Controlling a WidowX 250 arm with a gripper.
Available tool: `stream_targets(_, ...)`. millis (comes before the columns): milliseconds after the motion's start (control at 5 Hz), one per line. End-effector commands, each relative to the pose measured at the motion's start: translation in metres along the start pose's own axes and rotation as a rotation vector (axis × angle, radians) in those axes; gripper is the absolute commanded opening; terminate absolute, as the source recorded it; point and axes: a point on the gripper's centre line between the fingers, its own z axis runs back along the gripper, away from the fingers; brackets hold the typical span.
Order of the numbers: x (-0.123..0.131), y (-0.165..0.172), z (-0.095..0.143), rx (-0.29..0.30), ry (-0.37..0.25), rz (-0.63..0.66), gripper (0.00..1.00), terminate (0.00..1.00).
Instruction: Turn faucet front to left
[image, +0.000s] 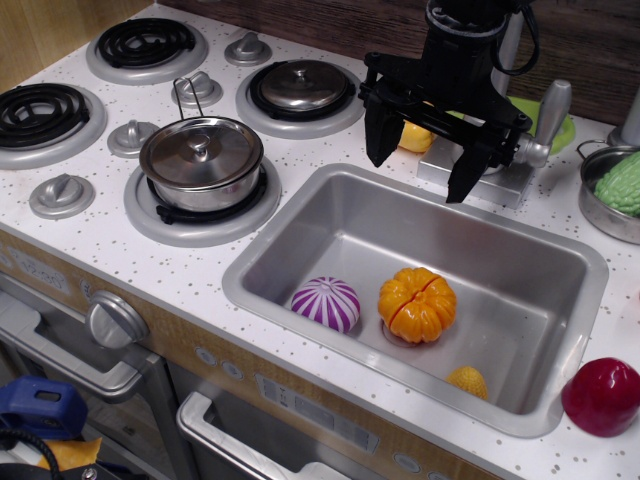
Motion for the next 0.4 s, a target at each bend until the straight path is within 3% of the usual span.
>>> stream_targets(0, 0.0, 0.0, 0.0, 0.0, 0.0, 0.0, 1.0, 0.0)
stream_targets(200, 0.005, -0.013, 0.004, -0.044, -0.05, 0.032, 1.0, 0.0)
